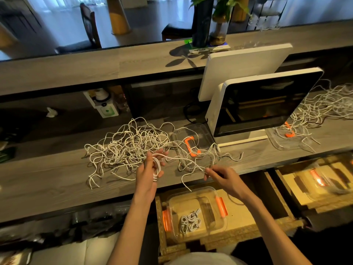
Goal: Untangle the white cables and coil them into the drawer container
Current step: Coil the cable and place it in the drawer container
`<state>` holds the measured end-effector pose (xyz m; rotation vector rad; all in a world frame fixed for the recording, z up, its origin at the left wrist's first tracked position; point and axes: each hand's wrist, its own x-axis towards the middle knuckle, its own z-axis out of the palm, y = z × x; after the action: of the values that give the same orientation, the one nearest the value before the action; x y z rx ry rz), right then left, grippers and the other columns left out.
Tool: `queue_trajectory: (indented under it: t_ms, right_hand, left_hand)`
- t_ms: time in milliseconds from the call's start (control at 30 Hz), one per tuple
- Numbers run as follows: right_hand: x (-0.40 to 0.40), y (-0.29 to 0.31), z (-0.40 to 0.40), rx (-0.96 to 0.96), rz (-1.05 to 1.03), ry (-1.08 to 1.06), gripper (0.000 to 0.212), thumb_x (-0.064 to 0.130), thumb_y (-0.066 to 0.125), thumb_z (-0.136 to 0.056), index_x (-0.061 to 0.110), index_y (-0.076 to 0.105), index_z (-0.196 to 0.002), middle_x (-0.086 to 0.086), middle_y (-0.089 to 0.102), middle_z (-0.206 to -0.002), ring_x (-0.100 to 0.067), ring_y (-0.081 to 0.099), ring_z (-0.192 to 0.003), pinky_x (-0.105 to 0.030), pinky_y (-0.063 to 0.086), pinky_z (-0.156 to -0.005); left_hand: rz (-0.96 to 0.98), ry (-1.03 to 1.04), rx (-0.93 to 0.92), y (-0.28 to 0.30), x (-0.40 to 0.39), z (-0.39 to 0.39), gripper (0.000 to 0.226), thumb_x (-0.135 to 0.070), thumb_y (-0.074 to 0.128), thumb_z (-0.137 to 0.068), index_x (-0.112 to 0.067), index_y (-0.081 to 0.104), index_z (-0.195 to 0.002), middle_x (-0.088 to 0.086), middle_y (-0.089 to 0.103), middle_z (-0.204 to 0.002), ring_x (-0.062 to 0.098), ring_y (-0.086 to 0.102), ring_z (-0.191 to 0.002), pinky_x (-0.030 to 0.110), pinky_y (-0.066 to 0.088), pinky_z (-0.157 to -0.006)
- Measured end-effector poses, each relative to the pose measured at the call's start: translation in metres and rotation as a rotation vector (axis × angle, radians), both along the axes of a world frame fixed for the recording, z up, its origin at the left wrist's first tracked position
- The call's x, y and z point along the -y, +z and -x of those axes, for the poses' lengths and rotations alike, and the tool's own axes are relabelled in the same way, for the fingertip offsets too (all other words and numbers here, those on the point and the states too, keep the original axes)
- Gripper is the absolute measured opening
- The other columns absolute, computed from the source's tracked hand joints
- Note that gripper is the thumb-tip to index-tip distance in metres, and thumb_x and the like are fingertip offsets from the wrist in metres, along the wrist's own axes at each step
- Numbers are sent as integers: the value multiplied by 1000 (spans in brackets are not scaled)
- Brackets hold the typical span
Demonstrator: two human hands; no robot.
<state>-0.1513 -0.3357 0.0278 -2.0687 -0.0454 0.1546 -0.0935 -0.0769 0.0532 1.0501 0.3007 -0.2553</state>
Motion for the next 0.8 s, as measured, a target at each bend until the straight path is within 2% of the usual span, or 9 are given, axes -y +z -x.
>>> queue_trajectory:
  t_ms: [33,133,267,333,367,433,533,667,800]
  right_hand:
    - [0,-2,1,-1,-11,4,32,51,53,-99,33,76,-87,2,70,-79,-19,62,-74,-33,45,-67]
    - [-4,-4,6,-22,-70,1,24,42,57,-99,29,76,-91,15,72,-86,-7,66,-84,-19,48,-72]
    - [-10,-10,13,-71,-132,-27,22,43,61,-97,26,74,-103,8,73,-97,-13,68,-94,-36,55,-84]
    - [-14,-10,16,-96,-141,24,23,44,63,-96,25,74,-102,3,72,-97,-18,67,-93,-40,54,-83]
    - [-16,-10,18,-114,-148,71,21,40,64,-97,23,74,-101,3,71,-96,-17,66,-91,-37,53,-81]
    - [-22,-4,19,-165,-159,169,16,33,65,-99,20,75,-102,4,69,-92,-16,63,-86,-28,49,-77]
    - [-30,10,18,-222,-215,257,19,28,62,-102,12,74,-104,14,60,-75,0,53,-68,-14,40,-64]
    - [-36,28,9,-210,-419,205,25,34,60,-102,14,76,-104,2,45,-69,-9,37,-59,-21,27,-52]
    - [-41,36,-6,-150,-481,42,25,27,58,-102,9,75,-104,8,48,-63,-8,37,-56,-22,25,-51]
  left_hand:
    - [49,26,-9,0,-1,-1,52,-44,41,-104,-2,64,-125,16,71,-118,12,59,-75,18,38,-48]
    - [162,107,-66,1,-2,-5,50,-46,41,-103,-7,66,-121,14,72,-116,13,65,-81,21,44,-56]
    - [222,148,-130,-3,-1,-8,51,-48,43,-101,-7,66,-121,6,70,-95,19,68,-90,35,53,-84]
    - [276,184,-145,-6,-1,-11,49,-50,49,-96,-7,64,-114,6,66,-88,22,67,-83,38,57,-82]
    - [270,184,-144,-8,-1,-13,47,-51,50,-95,-8,63,-109,5,63,-84,20,64,-76,35,56,-74]
    - [154,163,-123,-10,0,-14,42,-50,49,-98,-10,64,-100,3,60,-80,14,55,-63,26,48,-56]
    - [-155,55,-25,-10,7,-10,40,-45,44,-104,-9,63,-101,4,61,-83,11,50,-59,23,42,-51]
    - [-469,-192,56,-8,17,0,42,-43,42,-105,-6,63,-102,6,61,-85,9,51,-60,22,43,-53]
    - [-566,-532,7,-1,29,11,51,-56,44,-101,-11,68,-98,9,65,-84,15,56,-64,24,46,-56]
